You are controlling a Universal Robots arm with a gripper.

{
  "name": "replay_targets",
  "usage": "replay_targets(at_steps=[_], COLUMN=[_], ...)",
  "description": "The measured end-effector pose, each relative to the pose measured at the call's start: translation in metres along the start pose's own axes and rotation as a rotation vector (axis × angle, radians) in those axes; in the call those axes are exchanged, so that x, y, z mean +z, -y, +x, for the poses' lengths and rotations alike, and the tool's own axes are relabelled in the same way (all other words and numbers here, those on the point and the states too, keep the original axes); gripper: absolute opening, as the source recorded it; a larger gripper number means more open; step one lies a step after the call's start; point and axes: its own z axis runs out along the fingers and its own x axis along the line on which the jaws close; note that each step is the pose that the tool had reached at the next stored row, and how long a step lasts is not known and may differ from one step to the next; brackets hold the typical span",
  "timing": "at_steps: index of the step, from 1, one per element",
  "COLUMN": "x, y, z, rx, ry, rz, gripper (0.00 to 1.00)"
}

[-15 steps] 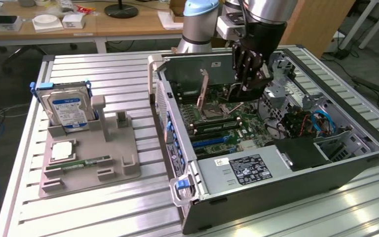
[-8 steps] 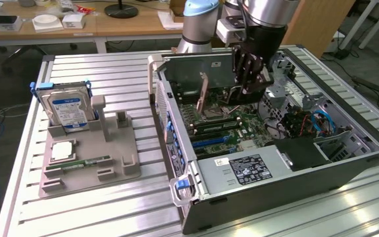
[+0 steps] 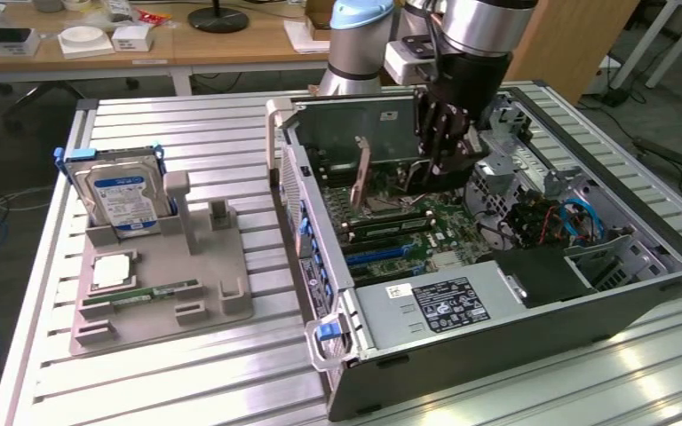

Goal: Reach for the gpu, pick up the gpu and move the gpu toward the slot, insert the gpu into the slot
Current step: 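Insert the gpu into the slot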

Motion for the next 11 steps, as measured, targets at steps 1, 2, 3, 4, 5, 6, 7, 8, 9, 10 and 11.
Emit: replay_targets(at_steps=[1, 2, 3, 4, 5, 6, 7, 8, 9, 10, 11], x=[0.0005, 0.0009, 0.0013, 0.0016, 0.0019, 0.0024, 0.0031, 0.0041, 0.0051, 0.0061, 0.0073], y=[-0.0001, -0.0002, -0.0003, -0.0004, -0.0005, -0.0008, -0.0014, -0.0023, -0.0041, -0.0059, -0.0078], z=[0.0008, 0.0020, 0.0035, 0.0050, 0.0064, 0.0074, 0.0077, 0.0077, 0.0077, 0.0077, 0.0077], rx=[-0.001, -0.001, -0.001, -0.001, -0.002, -0.002, -0.002, -0.002, -0.002, -0.002, -0.002], ry=[-0.0001, 0.0000, 0.0002, 0.0001, 0.0001, 0.0002, 0.0002, 0.0003, 0.0001, 0.0001, 0.0001], rz=[0.0000, 0.0000, 0.0000, 0.0000, 0.0000, 0.0001, 0.0001, 0.0001, 0.0001, 0.0001, 0.0000], gripper=[0.26, 0.26, 0.26, 0.26, 0.26, 0.26, 0.26, 0.26, 0.26, 0.26, 0.26])
